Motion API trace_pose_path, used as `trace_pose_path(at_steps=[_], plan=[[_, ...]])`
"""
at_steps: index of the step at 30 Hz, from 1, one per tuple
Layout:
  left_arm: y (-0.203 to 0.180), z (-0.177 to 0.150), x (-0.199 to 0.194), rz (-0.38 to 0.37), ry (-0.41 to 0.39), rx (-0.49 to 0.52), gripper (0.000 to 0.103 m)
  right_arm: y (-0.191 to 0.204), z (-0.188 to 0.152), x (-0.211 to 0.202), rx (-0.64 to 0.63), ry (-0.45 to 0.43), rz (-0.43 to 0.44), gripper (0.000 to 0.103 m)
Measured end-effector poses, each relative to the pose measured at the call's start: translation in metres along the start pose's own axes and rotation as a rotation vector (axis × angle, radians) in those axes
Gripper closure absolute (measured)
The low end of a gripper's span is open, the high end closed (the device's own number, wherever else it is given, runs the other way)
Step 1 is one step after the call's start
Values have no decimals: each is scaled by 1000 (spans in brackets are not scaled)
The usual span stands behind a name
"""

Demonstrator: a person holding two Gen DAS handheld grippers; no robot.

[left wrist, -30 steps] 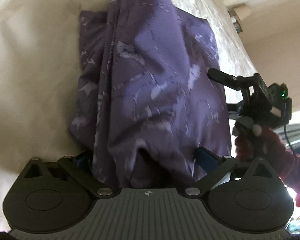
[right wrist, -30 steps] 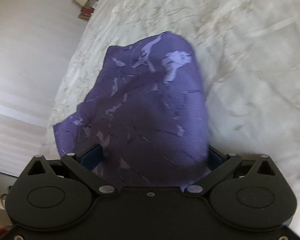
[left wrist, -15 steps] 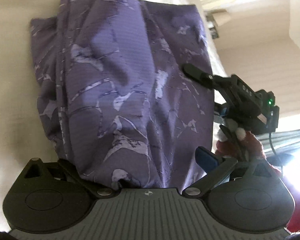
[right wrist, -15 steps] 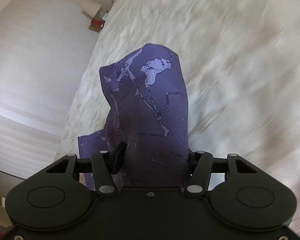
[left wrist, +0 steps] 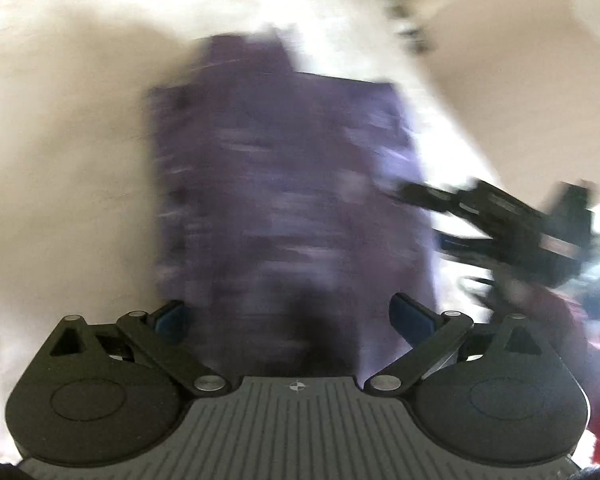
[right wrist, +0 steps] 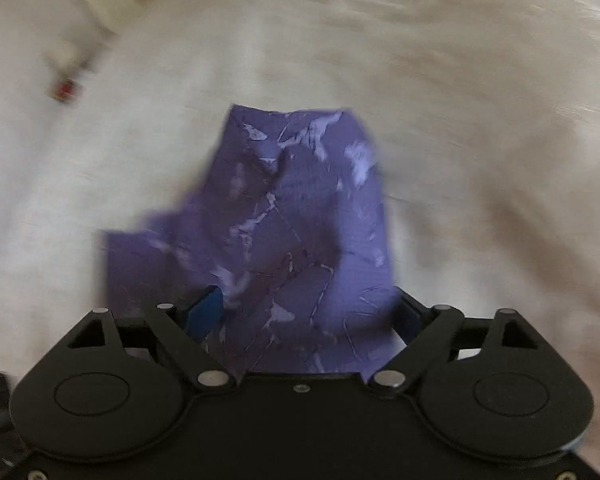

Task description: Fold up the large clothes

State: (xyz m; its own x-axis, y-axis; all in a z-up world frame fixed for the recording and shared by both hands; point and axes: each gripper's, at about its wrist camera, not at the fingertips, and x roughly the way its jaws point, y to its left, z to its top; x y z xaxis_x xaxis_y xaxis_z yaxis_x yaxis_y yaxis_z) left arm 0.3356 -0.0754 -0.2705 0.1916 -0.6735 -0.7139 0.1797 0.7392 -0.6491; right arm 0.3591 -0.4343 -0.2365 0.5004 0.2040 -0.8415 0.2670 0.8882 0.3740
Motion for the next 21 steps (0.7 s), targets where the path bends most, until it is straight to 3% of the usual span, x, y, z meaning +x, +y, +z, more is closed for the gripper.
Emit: trace_pose_path(at_steps=[1,4,6,10,11,16,18,21], plan=[[5,-5,1,58,9,-15,1,-7,-6,-2,6,-11,-4,15],[11,-16,-13,113,-14,-24,1,-19,-22,-19,24,-68,11,14],[-8,-30,-23,163,-29,39,2,-23,-28,-31,25,-110,20,14],[-52,-28,-49,254,-120,234,2,-17,-30,-39,-9,-158,15,13],[-65,-12,-53,260,-151,286,2,-22,-30,-48,-26,-169,8,13],[-121,4,-59,206,-252,511,2,-17,-39,-57,-85,-193,-8,13],[-135,15,-47,166,-262,551,2,-15,-41,-57,-106,-194,-13,13],[-136,36,-19,141,-265,528,2,-13,-43,-56,-124,-193,-16,13]])
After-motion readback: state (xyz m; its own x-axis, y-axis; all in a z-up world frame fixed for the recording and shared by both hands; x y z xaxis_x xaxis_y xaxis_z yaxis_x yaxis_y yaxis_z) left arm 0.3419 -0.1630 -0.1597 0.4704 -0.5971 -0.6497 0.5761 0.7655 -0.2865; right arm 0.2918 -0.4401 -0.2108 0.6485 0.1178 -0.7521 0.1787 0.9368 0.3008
